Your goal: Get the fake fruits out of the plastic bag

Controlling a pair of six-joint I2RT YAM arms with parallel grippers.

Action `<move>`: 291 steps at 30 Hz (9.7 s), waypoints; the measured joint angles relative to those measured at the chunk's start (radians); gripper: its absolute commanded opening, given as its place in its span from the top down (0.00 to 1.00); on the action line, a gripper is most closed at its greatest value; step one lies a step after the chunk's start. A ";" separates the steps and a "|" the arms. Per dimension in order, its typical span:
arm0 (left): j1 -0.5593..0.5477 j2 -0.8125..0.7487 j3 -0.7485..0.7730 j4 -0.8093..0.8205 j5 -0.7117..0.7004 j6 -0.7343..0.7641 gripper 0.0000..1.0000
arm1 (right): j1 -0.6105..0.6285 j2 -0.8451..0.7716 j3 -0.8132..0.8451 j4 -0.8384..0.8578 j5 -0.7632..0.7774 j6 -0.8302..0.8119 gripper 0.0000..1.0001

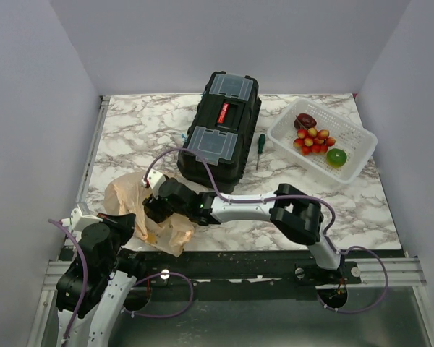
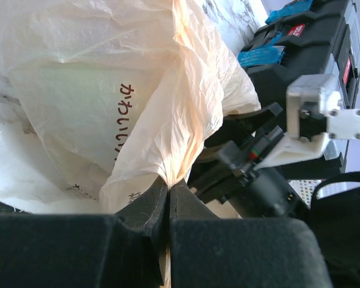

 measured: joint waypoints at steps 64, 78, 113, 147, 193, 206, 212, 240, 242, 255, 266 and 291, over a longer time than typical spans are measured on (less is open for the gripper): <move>-0.011 0.062 -0.006 0.169 -0.108 0.206 1.00 | -0.028 -0.430 -0.145 0.135 -0.166 0.136 0.86; -0.042 0.010 -0.010 0.189 -0.100 0.221 1.00 | -0.389 -0.856 -0.441 0.056 0.354 0.211 0.85; 0.143 0.002 -0.025 0.318 0.148 0.395 1.00 | -1.211 -0.309 -0.200 -0.603 0.211 0.264 0.42; 0.142 0.071 -0.036 0.316 0.143 0.368 1.00 | -0.615 -0.856 -0.270 -0.596 -0.270 0.438 0.15; 0.123 0.134 -0.036 0.301 0.148 0.362 1.00 | -0.122 -0.263 -0.087 -0.748 -0.063 0.119 0.47; 0.113 0.147 -0.036 0.301 0.182 0.369 1.00 | -0.121 -0.443 -0.569 -0.309 0.074 0.114 0.25; 0.109 0.167 -0.020 0.280 0.254 0.353 1.00 | -0.120 -0.391 -0.641 -0.092 0.092 0.081 0.20; 0.109 0.143 0.044 0.235 0.433 0.279 1.00 | -0.117 -0.506 -0.386 -0.104 -0.106 0.180 0.51; 0.109 0.153 0.053 0.236 0.435 0.291 1.00 | -0.117 -0.473 -0.377 -0.097 -0.132 0.214 0.52; 0.109 0.227 0.071 0.233 0.493 0.389 1.00 | -0.117 -0.253 -0.245 -0.157 -0.140 0.282 0.25; 0.109 0.262 0.071 0.233 0.500 0.475 1.00 | -0.117 -0.167 -0.197 -0.192 -0.138 0.303 0.21; 0.109 0.244 0.044 0.248 0.499 0.521 1.00 | -0.082 -0.248 -0.081 -0.386 -0.029 0.328 0.41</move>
